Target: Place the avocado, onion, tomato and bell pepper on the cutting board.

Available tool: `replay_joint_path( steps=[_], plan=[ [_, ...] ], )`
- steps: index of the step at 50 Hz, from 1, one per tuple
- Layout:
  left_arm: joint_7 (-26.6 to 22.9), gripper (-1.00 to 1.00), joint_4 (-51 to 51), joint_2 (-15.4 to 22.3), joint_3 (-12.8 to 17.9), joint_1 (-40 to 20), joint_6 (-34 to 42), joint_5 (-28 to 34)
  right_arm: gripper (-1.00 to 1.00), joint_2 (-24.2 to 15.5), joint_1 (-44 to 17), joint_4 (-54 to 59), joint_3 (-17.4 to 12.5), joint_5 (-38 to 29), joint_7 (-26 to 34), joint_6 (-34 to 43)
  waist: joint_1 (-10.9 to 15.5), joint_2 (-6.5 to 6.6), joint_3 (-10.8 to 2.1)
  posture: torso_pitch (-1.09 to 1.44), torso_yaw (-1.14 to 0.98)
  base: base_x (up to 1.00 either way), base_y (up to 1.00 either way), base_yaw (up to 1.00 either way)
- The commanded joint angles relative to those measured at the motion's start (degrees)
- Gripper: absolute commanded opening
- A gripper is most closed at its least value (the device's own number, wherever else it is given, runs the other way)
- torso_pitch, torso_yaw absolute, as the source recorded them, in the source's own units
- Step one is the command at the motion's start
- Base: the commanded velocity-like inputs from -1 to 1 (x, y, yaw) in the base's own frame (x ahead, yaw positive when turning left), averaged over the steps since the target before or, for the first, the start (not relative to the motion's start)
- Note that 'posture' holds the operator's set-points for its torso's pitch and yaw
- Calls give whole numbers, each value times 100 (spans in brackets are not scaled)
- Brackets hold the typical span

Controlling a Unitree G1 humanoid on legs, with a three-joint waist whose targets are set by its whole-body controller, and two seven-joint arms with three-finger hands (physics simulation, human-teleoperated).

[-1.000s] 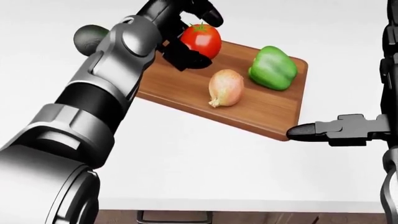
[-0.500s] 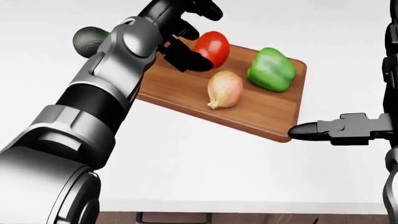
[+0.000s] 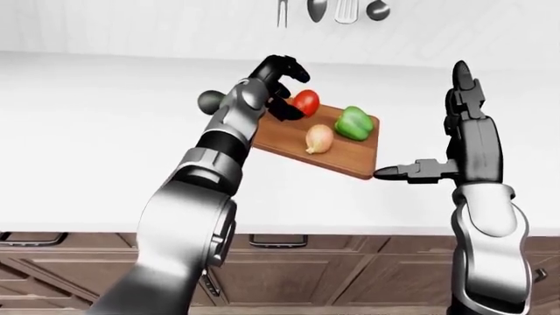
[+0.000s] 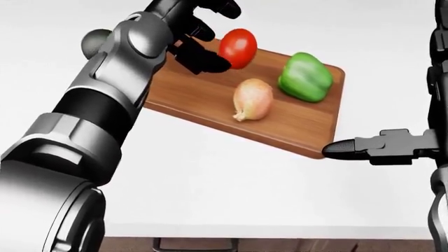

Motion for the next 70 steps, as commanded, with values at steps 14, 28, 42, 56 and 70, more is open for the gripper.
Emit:
replay_joint_path(
  steps=[14, 28, 42, 56, 70],
  plan=[
    [197, 10, -380, 613, 96, -407, 94, -71, 100, -42, -115, -230, -18, -63, -10, -127, 1, 22, -163, 0, 0, 0, 0, 0],
    [207, 9, -530, 1356, 176, -286, 306, -59, 100, -55, -279, -194, 39, -99, 3, -38, -19, 88, -157, 0, 0, 0, 0, 0],
    [336, 61, -530, 1768, 312, 12, 342, -220, 100, -59, -318, -232, 72, -124, 26, 27, -21, 135, -165, 0, 0, 0, 0, 0],
    [459, 100, -315, 1735, 379, 126, 218, -348, 100, -15, -256, -193, 78, -133, -3, -50, -29, 155, -174, 0, 0, 0, 0, 0],
    [1322, 100, -115, 1489, 818, 146, 83, -1041, 100, -25, -208, -235, 22, -91, 13, -59, -38, 157, -188, 0, 0, 0, 0, 0]
  ],
)
